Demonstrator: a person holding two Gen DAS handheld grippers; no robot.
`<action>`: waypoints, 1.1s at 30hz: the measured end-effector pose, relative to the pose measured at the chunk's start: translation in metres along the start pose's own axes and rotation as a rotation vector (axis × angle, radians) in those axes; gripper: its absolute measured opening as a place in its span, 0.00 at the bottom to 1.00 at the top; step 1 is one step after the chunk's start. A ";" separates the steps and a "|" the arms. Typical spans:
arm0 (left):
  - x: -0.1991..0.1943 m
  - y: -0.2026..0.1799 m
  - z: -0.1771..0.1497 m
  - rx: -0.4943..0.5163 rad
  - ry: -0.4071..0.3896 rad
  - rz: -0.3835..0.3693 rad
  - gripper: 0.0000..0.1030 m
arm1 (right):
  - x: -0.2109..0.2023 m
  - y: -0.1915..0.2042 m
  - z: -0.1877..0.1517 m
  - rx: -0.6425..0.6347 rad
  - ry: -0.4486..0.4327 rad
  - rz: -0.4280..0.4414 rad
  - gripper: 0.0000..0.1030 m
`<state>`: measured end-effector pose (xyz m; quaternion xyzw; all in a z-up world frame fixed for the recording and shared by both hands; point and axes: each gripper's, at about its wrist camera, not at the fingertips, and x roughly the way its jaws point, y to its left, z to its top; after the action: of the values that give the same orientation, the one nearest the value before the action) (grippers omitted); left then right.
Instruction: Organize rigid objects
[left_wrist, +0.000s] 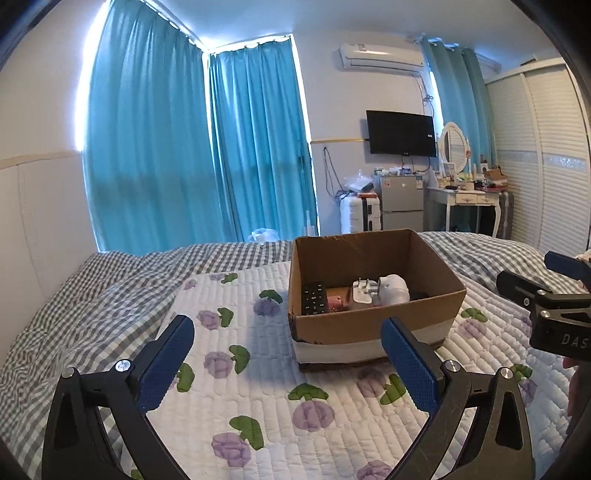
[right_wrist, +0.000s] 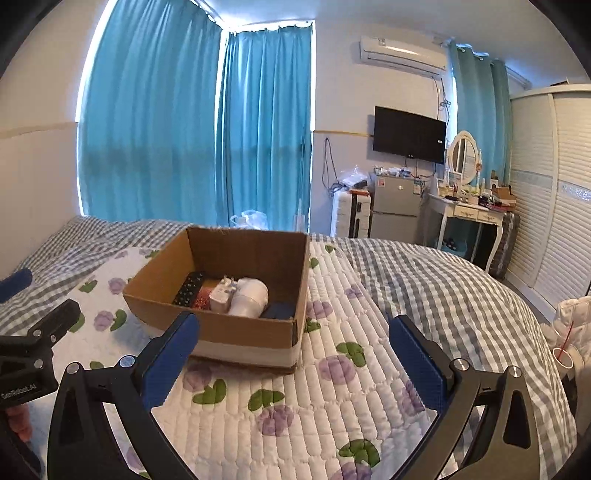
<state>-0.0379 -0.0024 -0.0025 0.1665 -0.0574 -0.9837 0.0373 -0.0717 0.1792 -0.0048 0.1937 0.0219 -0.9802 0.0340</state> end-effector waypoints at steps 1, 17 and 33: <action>-0.001 0.000 0.000 0.003 -0.002 0.003 1.00 | 0.001 0.000 -0.001 0.000 0.001 -0.002 1.00; 0.002 0.001 -0.001 -0.022 -0.008 -0.013 1.00 | -0.003 0.006 -0.004 -0.017 -0.045 0.036 1.00; 0.001 0.002 -0.001 -0.035 0.000 -0.019 1.00 | -0.002 0.009 -0.007 -0.023 -0.033 0.041 1.00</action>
<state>-0.0388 -0.0048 -0.0034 0.1665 -0.0386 -0.9848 0.0310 -0.0666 0.1709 -0.0103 0.1776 0.0285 -0.9821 0.0567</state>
